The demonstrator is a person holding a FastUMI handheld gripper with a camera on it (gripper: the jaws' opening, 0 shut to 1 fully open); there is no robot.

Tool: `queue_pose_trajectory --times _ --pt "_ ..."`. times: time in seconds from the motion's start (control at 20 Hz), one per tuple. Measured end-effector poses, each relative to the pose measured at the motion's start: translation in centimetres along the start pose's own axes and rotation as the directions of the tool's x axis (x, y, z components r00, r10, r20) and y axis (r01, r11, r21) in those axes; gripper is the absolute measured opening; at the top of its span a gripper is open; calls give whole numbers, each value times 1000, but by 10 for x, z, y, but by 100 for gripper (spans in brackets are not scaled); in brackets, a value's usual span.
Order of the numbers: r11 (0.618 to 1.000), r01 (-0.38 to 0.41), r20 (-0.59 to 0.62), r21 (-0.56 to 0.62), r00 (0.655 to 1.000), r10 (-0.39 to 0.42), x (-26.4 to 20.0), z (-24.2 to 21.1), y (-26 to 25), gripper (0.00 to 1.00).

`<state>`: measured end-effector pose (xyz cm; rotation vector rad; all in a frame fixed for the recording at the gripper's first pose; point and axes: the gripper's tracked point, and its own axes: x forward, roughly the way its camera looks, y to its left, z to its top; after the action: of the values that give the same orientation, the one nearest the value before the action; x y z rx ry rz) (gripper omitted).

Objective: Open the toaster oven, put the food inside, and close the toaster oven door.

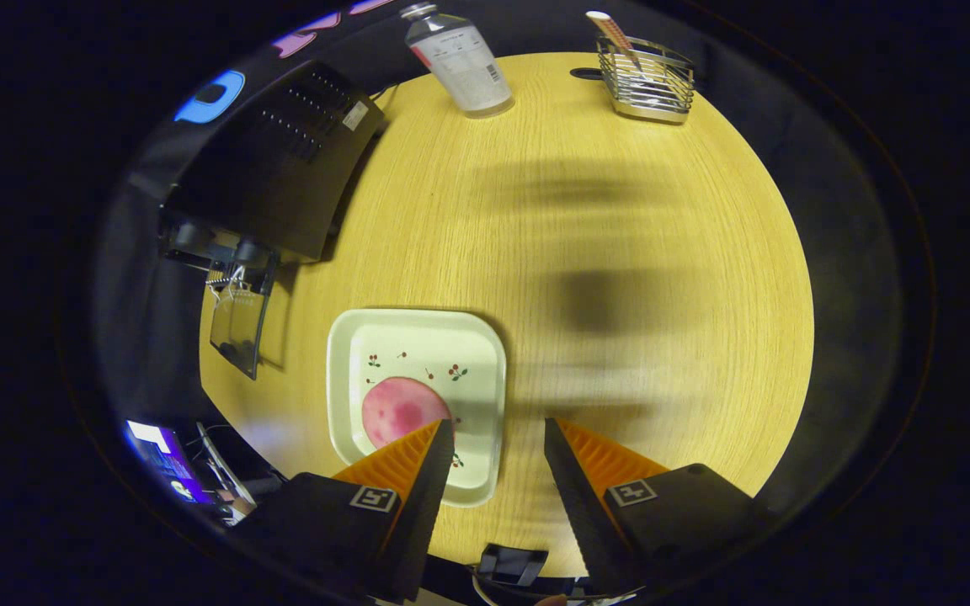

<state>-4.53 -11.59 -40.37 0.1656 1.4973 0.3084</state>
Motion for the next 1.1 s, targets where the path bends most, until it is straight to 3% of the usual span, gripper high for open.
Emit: queue_pose_trajectory --times 0.1,0.25,0.3,0.45,0.55,0.7,1.1 --pt "998 59 -16 -2 998 -59 7 -2 -3 58" --pt "986 164 -38 -40 985 -166 6 0 -9 49" --pt "987 158 -47 -37 986 -160 8 -1 -3 46" --pt "999 45 -48 23 998 -44 15 0 11 16" --pt "986 -81 -44 143 995 88 18 -3 26 11" --pt "946 -233 4 226 971 239 15 -4 36 5" --pt "933 -302 69 194 953 294 3 2 42 5"
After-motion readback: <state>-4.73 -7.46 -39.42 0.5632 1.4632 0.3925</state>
